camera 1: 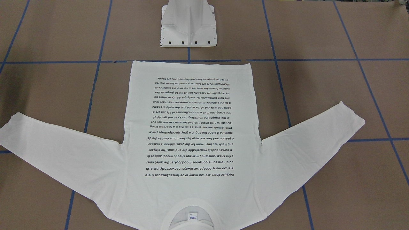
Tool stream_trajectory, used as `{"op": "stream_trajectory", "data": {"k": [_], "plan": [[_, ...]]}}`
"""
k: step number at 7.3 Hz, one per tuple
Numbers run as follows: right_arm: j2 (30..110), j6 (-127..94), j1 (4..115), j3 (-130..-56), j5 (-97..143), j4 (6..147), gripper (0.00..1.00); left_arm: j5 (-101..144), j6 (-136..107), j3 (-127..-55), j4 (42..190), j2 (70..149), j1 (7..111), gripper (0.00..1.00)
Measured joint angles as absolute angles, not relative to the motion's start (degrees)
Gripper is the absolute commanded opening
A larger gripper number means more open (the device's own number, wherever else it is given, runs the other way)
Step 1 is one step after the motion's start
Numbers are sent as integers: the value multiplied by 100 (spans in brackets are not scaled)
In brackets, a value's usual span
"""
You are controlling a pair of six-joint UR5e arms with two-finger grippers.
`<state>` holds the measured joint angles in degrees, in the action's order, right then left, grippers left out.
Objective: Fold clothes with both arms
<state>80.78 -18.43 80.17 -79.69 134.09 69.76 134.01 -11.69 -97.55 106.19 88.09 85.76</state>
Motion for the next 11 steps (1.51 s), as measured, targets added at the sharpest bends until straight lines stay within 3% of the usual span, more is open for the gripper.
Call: {"op": "stream_trajectory", "data": {"k": [7,11], "plan": [[8123,-2563,7143,-7420,12698,6085,98,13952,-1245,-9694,10646,8843,8469,99],[8200,-2823,7106,-7183,13187,6056,88,14030,-1229,-9531,11051,8907,8422,100]]}}
